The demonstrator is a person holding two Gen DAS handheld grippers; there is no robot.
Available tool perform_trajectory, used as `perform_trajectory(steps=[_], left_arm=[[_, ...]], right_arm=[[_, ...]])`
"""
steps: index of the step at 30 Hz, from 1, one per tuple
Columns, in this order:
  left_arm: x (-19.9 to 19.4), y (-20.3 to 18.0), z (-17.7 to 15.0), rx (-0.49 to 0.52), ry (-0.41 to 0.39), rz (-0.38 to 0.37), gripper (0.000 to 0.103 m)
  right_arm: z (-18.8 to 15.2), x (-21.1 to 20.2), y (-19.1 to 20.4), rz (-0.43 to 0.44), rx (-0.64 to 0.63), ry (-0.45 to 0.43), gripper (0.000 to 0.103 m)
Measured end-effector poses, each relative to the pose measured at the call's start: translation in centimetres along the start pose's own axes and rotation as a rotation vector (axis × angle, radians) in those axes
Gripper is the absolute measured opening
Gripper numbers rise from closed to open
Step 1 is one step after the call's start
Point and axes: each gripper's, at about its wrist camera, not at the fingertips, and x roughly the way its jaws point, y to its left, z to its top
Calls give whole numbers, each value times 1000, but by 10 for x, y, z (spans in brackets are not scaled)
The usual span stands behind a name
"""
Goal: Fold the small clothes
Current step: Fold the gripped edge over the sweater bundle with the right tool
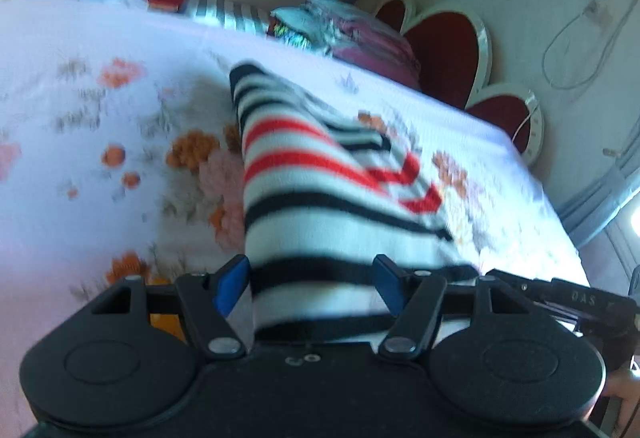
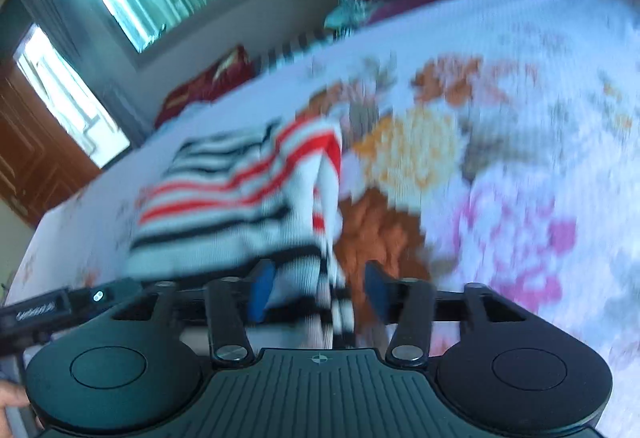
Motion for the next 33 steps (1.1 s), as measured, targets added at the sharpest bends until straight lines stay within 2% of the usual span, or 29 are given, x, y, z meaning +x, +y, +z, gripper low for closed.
perform_trajectory(steps=[3,7,13,15,17,18,19,21,23,26,30,33], left_arm=[[-3,-2,13,6,-35,-5,68],[14,2,32,-12,-50,31,66],[48,14,54,-57,-37,54,63],[58,19,58,-80,-34,53,62],[68,23,60,-96,-31,53,60],[74,25,60,-96,-23,56,59],[78,26,59,-97,-15,58,59],[86,31,53,-98,-9,65,60],[89,33,48,-100,-13,51,62],[91,35,48,-111,-12,58,66],[82,27,57,-74,-39,76,62],[87,29,68,-98,-52,79,62]], right_arm=[[20,15,0,-7,9,-11,51],[45,44,-1,10,60,-9,51],[77,97,3,27,97,40,51],[83,113,4,-1,87,52,51],[83,124,3,-27,83,55,40],[82,126,4,-24,84,51,27],[80,125,6,-36,75,34,23],[73,124,14,-119,-25,-21,14],[63,135,13,-185,-99,-24,14],[61,137,8,-174,-94,-30,15],[71,123,8,-136,-52,-60,15],[81,116,19,-129,-66,-105,15]])
